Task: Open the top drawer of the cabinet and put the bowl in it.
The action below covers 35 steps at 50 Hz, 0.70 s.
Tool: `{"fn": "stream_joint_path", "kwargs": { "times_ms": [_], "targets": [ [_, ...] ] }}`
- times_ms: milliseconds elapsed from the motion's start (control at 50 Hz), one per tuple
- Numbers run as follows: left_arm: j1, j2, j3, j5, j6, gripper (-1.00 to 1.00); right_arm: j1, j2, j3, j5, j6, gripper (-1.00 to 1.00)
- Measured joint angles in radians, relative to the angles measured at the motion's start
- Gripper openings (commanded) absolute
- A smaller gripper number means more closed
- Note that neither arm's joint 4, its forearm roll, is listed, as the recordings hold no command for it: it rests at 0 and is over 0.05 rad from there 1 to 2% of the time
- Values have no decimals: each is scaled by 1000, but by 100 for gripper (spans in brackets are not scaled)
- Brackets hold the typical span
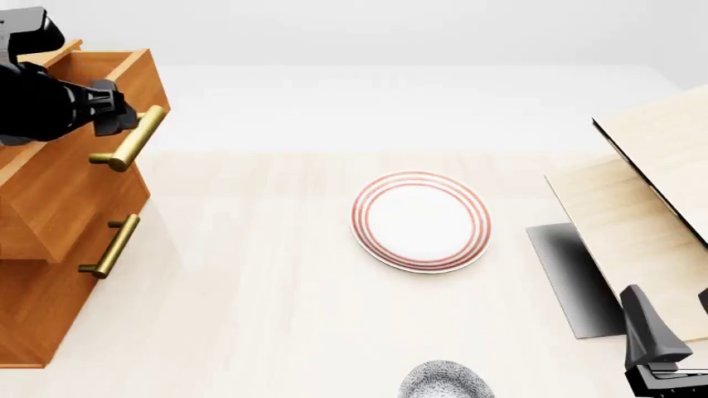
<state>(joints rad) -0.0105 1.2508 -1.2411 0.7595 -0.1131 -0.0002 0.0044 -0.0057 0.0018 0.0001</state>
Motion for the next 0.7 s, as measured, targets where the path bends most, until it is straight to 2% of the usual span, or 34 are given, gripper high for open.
{"fn": "stream_joint_path", "kwargs": {
  "times_ms": [700],
  "targets": [
    [-88,7,-17,27,25,100,-1,0,1,1,1,100]
  ]
}}
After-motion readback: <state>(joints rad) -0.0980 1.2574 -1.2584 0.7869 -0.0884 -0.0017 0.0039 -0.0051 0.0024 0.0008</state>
